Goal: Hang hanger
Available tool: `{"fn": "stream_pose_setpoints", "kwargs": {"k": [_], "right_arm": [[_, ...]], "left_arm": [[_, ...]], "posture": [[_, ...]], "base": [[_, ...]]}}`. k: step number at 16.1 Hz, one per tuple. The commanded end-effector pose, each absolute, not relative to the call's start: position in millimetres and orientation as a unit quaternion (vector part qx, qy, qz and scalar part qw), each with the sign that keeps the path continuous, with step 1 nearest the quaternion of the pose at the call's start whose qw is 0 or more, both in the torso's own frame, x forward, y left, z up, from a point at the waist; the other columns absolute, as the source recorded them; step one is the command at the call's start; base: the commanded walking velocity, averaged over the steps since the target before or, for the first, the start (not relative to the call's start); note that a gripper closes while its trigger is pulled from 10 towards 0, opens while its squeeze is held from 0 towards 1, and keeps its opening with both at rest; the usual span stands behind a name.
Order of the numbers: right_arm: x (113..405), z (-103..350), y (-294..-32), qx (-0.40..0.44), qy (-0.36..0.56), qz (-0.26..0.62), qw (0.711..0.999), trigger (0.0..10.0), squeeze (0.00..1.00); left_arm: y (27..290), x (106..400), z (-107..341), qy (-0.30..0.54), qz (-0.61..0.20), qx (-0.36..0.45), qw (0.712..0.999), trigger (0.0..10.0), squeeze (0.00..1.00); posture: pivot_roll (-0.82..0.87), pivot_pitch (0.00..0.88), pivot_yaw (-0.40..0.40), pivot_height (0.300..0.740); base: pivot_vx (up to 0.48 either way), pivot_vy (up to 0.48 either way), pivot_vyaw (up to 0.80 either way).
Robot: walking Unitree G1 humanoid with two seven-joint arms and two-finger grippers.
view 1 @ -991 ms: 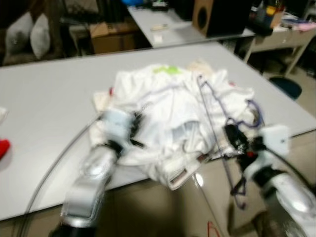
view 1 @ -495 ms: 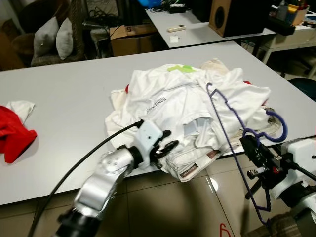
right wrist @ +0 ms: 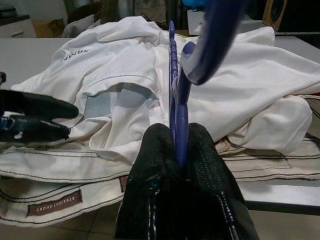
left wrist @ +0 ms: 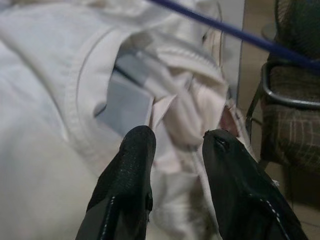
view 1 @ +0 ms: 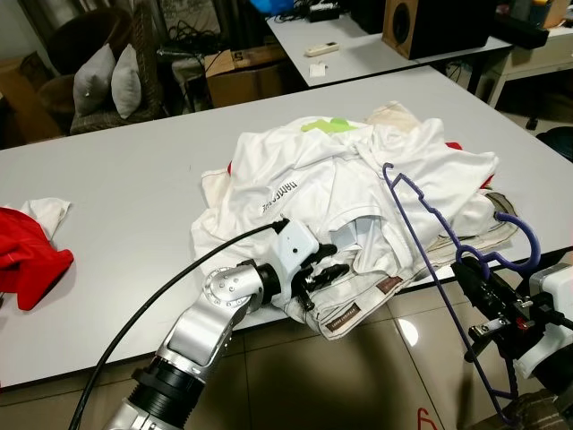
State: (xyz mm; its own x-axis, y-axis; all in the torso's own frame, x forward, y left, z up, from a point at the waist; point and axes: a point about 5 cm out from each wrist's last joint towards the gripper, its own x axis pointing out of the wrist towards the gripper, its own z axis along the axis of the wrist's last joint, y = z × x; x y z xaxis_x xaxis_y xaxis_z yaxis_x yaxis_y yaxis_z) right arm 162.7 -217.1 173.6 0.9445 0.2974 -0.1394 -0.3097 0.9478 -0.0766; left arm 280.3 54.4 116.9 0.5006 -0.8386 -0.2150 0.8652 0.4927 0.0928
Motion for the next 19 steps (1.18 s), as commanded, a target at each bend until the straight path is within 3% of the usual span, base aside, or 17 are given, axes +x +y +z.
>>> {"fn": "stream_pose_setpoints", "kwargs": {"k": [1,2,3,4,6,7,8,14,15,16,17,19], "right_arm": [[160,179,-214,-0.052,0.050,0.165,0.984,10.0,0.00],[158,179,-212,-0.054,0.053,0.172,0.982,10.0,0.00],[157,178,-212,-0.054,0.055,0.174,0.982,10.0,0.00],[156,178,-213,-0.054,0.057,0.175,0.981,10.0,0.00],[156,177,-213,-0.055,0.061,0.180,0.980,10.0,0.00],[157,176,-212,-0.056,0.064,0.187,0.979,10.0,0.00],[157,176,-211,-0.058,0.066,0.194,0.977,10.0,0.00],[156,176,-207,-0.059,0.069,0.207,0.974,10.0,0.00],[155,175,-207,-0.059,0.071,0.207,0.974,10.0,0.00],[155,175,-207,-0.058,0.071,0.207,0.974,10.0,0.00],[154,175,-207,-0.059,0.073,0.208,0.974,10.0,0.00],[154,174,-207,-0.060,0.074,0.208,0.974,10.0,0.00]], "left_arm": [[60,287,123,0.059,-0.485,0.118,0.864,10.0,0.00],[64,286,125,0.051,-0.489,0.117,0.863,10.0,0.00],[68,283,128,0.045,-0.497,0.104,0.860,10.0,0.34],[71,280,130,0.041,-0.506,0.092,0.857,10.0,1.00],[75,277,130,0.040,-0.517,0.083,0.851,10.0,1.00],[78,277,126,0.044,-0.516,0.095,0.850,10.0,0.68],[80,279,123,0.048,-0.514,0.105,0.850,10.0,0.00],[87,279,109,0.077,-0.524,0.138,0.837,10.0,0.00],[85,278,109,0.073,-0.530,0.129,0.835,3.6,0.00],[84,278,110,0.072,-0.532,0.127,0.834,3.6,0.00],[82,278,110,0.071,-0.538,0.123,0.831,0.0,0.00],[81,278,109,0.069,-0.542,0.124,0.828,0.0,0.00]], "posture": [[-0.08,0.051,0.139,0.740],[-0.08,0.053,0.138,0.740],[-0.08,0.053,0.136,0.740],[-0.08,0.052,0.134,0.740],[-0.08,0.051,0.129,0.740],[-0.07,0.050,0.123,0.740],[-0.08,0.049,0.122,0.740],[-0.08,0.046,0.131,0.740],[-0.08,0.048,0.130,0.740],[-0.08,0.048,0.130,0.740],[-0.08,0.050,0.131,0.740],[-0.08,0.052,0.132,0.740]], "base": [[0.000,0.000,0.00],[0.000,0.000,0.00],[0.000,0.000,0.00],[0.000,0.000,0.00],[0.000,0.000,0.00],[0.000,0.000,0.00],[0.000,0.000,0.00],[0.000,0.000,0.00],[0.000,0.000,0.00],[0.000,0.000,0.00],[0.000,0.000,0.00],[0.000,0.000,0.00]]}}
